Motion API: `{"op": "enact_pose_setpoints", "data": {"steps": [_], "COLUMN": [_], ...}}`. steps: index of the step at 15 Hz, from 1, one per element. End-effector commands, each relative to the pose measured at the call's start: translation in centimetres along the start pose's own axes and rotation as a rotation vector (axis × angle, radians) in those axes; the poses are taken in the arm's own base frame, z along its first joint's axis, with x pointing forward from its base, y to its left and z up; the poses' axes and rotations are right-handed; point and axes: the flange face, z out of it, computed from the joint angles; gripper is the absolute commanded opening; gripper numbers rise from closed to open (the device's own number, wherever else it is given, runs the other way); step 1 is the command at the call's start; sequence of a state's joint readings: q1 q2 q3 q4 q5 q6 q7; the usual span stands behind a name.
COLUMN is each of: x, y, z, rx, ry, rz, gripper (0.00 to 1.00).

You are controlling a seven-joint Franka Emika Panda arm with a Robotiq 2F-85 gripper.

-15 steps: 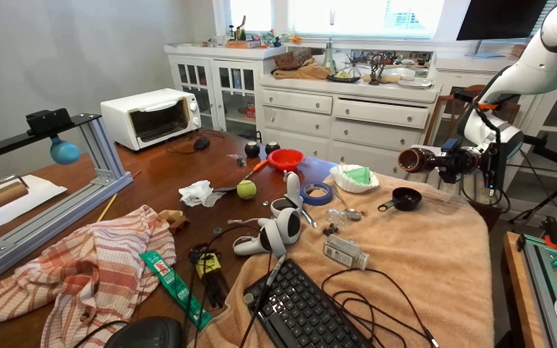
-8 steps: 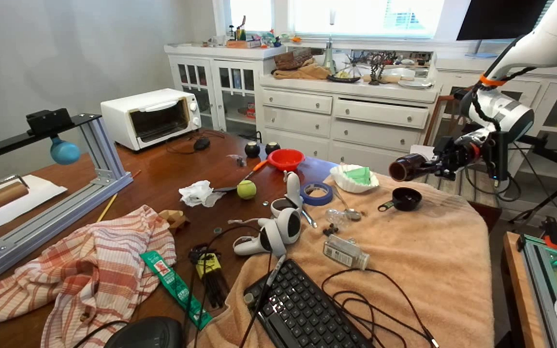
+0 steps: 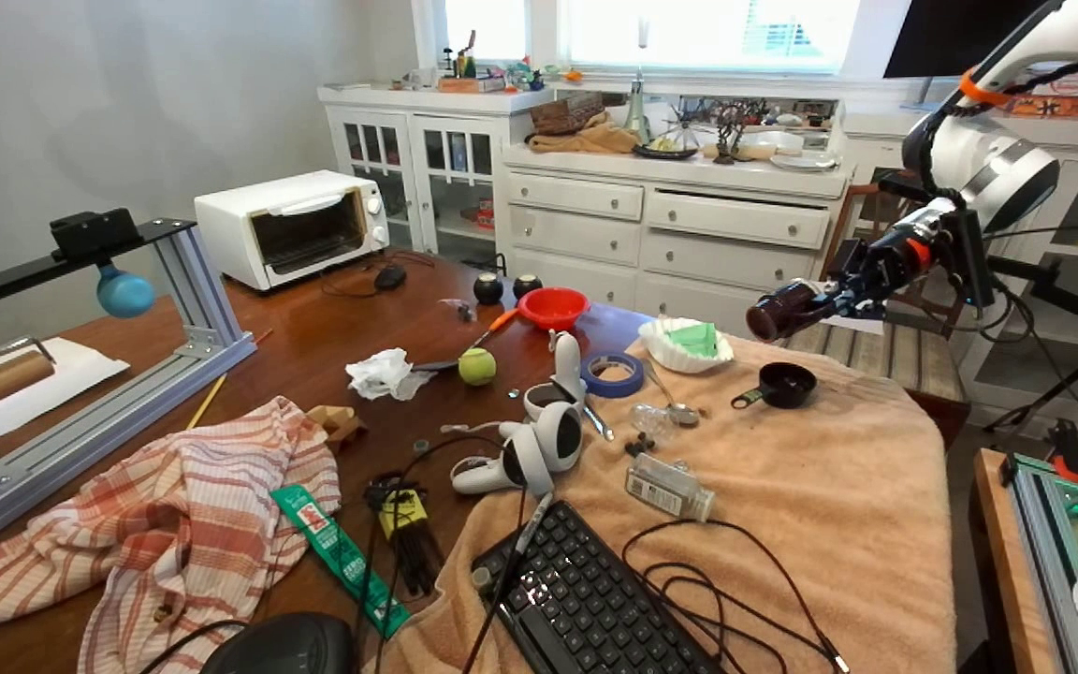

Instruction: Pour the contents in the brown mug into the black measuring cup.

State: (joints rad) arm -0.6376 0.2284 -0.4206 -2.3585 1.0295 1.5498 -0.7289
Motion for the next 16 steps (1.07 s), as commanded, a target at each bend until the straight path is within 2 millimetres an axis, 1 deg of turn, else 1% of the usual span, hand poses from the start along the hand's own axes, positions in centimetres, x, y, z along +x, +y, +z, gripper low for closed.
{"op": "enact_pose_setpoints", "data": {"steps": [1,4,7,10,14,15,16], "x": [-1.9,-2.7,-3.9,-5.6,-7.9,-5.7,-6.3], "y": [-3.2,-4.3,-5.1,-6.2,-6.9,-8.5,-8.5], "z": [0.8,1.8,2.9,3.8,4.7,4.0,4.3], "rx": [-0.129,-0.267,-0.407,-0.543,-0.727,-0.778,-0.828], "ry": [0.092,0.200,0.321,0.428,0.569,0.576,0.557], "rz": [0.067,0.102,0.100,0.060,-0.021,-0.025,-0.040], "gripper": [0.04,0.04,0.04,0.04,0.04,0.04,0.04]}}
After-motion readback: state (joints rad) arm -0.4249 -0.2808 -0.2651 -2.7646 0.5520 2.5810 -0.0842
